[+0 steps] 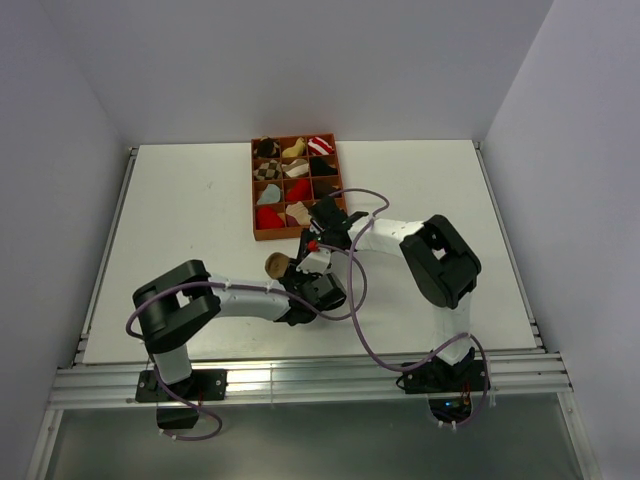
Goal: Roll the socks
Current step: Roll the sock at the center of the board.
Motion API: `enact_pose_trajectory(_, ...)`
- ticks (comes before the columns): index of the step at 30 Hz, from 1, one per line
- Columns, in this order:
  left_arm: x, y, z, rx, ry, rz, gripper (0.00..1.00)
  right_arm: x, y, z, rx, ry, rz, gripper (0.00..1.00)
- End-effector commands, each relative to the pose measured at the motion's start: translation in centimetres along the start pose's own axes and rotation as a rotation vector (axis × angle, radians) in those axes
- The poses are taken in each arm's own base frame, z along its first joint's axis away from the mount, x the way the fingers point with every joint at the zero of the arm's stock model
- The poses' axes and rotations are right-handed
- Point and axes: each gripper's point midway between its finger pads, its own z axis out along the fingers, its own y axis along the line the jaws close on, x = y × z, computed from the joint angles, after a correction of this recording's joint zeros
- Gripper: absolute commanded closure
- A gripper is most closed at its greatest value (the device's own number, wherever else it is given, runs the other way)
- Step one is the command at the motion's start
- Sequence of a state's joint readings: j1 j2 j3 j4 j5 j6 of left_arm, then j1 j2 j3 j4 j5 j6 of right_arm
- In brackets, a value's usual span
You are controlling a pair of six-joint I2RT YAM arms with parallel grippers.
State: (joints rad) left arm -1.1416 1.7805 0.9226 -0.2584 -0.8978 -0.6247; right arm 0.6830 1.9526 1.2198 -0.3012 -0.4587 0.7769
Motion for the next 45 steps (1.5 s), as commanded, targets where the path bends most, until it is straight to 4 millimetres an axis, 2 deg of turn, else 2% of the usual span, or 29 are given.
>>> enact_pose_trajectory(1, 3.6, 0.6, 2.1, -0.005, 0.155, -0.023, 0.61, 3.9, -3.5, 1.3, 0.09, 0.124, 0.028, 1.0)
enact_pose_trajectory(3, 4.2, 0.5, 2.5, 0.008, 0.187, -0.031, 0.75, 4.2, -3.0, 1.2, 0.054, 0.13, 0.028, 1.0)
enact_pose_trajectory(4, 4.4, 0.4, 2.6, 0.015, 0.199, -0.037, 0.89, 4.3, -2.7, 1.1, 0.036, 0.128, 0.024, 1.0)
enact_pose_trajectory(6, 5.1, 0.2, 2.5, 0.052, 0.238, -0.048, 0.99, 3.5, -1.3, 0.7, -0.027, 0.085, 0.013, 0.96)
enact_pose_trajectory(8, 5.0, -0.1, 2.4, 0.094, 0.257, -0.075, 0.99, 2.9, -0.4, 0.1, -0.078, 0.038, 0.004, 0.91)
enact_pose_trajectory(9, 4.8, -0.6, 2.0, 0.151, 0.286, -0.104, 0.99, 3.0, -0.7, 0.0, -0.08, 0.024, 0.014, 0.81)
enact_pose_trajectory(11, 4.7, -1.1, 1.6, 0.216, 0.312, -0.144, 0.99, 2.0, 0.2, -0.9, -0.122, -0.025, 0.023, 0.66)
enact_pose_trajectory(12, 4.1, -0.8, 1.6, 0.24, 0.32, -0.179, 0.99, 1.9, 0.1, -1.2, -0.129, -0.032, 0.035, 0.54)
enact_pose_trajectory(13, 4.2, -1.4, 1.0, 0.301, 0.358, -0.202, 0.99, 1.1, 1.0, -2.1, -0.162, -0.07, 0.027, 0.5)
enact_pose_trajectory(15, 4.0, -1.1, 1.0, 0.338, 0.389, -0.255, 0.99, 0.3, 0.7, -3.0, -0.169, -0.117, 0.048, 0.42)
enact_pose_trajectory(16, 3.7, -1.6, 0.2, 0.403, 0.413, -0.282, 0.99, -0.6, 1.2, -4.2, -0.181, -0.176, 0.037, 0.41)
enact_pose_trajectory(18, 2.6, -1.5, -0.2, 0.461, 0.421, -0.347, 0.99, -1.4, 1.0, -5.1, -0.185, -0.242, 0.029, 0.36)
enact_pose_trajectory(19, 2.3, -1.7, -0.5, 0.494, 0.431, -0.368, 0.99, -2.2, 1.6, -6.2, -0.199, -0.304, 0.015, 0.34)
enact_pose_trajectory(20, 2.3, -2.1, -1.1, 0.55, 0.464, -0.389, 0.99, -2.5, 1.7, -6.6, -0.203, -0.332, 0.014, 0.32)
enact_pose_trajectory(21, 1.8, -1.8, -1.0, 0.563, 0.472, -0.425, 0.99, -2.3, 1.2, -6.8, -0.2, -0.348, 0.019, 0.29)
enact_pose_trajectory(22, 1.7, -1.9, -1.1, 0.588, 0.49, -0.441, 0.99, -2.8, 1.7, -7.6, -0.222, -0.395, 0.011, 0.29)
enact_pose_trajectory(27, 1.4, -2.1, -1.3, 0.73, 0.607, -0.558, 0.99, -2.6, 0.6, -7.6, -0.22, -0.431, 0.022, 0.27)
enact_pose_trajectory(32, 0.8, -1.5, -0.9, 0.812, 0.662, -0.653, 0.99, -2.5, -0.3, -6.5, -0.218, -0.439, 0.06, 0.29)
enact_pose_trajectory(39, 1.4, -0.9, 0.5, 0.827, 0.728, -0.719, 0.99, -2.7, -2.0, -4.0, -0.195, -0.433, 0.111, 0.33)
enact_pose_trajectory(45, 2.4, -1.2, 1.0, 0.825, 0.762, -0.736, 0.99, -3.0, -1.7, -2.3, -0.215, -0.417, 0.115, 0.36)
